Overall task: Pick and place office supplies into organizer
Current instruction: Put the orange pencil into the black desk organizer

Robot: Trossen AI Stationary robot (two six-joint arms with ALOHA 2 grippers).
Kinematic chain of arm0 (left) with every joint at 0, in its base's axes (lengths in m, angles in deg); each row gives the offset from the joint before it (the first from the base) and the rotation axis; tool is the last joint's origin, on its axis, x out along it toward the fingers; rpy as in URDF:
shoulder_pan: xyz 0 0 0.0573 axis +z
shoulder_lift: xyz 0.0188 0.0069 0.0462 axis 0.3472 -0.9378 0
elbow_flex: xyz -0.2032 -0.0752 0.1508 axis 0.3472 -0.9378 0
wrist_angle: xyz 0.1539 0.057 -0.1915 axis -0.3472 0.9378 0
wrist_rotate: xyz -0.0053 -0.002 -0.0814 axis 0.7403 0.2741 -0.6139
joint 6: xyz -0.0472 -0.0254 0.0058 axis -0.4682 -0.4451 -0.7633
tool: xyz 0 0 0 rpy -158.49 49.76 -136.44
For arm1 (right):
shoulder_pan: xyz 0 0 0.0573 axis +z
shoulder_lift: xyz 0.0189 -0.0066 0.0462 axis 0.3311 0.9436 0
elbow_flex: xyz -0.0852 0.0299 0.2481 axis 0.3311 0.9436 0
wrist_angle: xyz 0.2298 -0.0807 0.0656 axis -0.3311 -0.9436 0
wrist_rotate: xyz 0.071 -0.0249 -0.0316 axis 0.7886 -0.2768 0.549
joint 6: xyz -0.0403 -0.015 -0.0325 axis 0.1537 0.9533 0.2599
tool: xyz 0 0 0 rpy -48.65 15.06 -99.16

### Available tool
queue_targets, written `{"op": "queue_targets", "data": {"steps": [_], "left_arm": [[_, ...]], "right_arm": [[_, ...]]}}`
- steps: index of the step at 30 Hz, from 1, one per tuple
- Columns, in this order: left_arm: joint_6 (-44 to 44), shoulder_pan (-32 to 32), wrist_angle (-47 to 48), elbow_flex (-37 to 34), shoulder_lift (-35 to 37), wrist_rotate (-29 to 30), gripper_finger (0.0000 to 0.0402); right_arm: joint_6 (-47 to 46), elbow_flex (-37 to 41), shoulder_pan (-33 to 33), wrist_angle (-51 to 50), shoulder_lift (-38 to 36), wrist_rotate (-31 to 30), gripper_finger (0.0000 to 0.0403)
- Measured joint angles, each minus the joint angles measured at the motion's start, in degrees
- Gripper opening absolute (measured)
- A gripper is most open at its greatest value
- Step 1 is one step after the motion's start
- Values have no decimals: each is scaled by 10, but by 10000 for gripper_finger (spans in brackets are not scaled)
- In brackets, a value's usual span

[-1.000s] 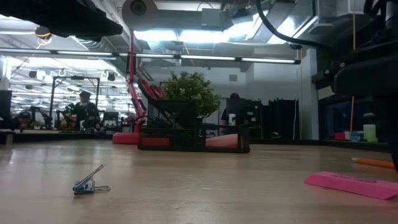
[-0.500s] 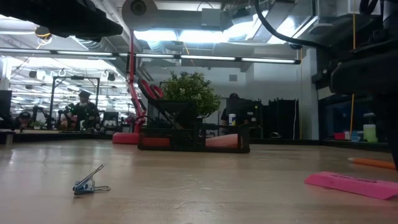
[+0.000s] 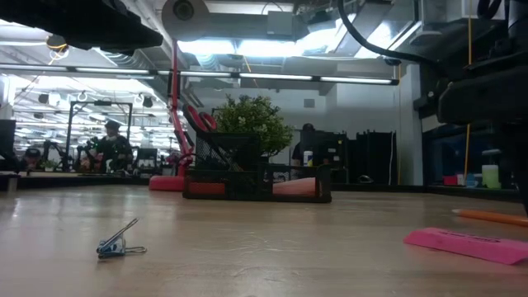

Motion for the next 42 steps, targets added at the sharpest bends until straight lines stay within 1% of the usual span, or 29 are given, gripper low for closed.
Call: {"op": "queue_targets", "data": {"steps": [14,18,23,28,36,38,42], "left_arm": [[0,0,0,0,0,0,1],[0,0,0,0,0,0,3],[0,0,0,0,0,0,2],[0,0,2,0,0,0,2],[7,0,5,0,1,1,2],[10,0,5,0,7,1,1],[11,0,9,0,28,0,3]], "right_arm": [[6,-10,0,-14,2,-2,34],[30,-28,0,-30,4,-11,34],[39,-49,1,-46,8,-39,34],[50,-61,-1,-49,7,-46,34],[97,-99,-3,-52,6,-93,34],[121,-115,-5,-53,6,-115,34],[189,-154,-12,-55,5,-176,35]]}}
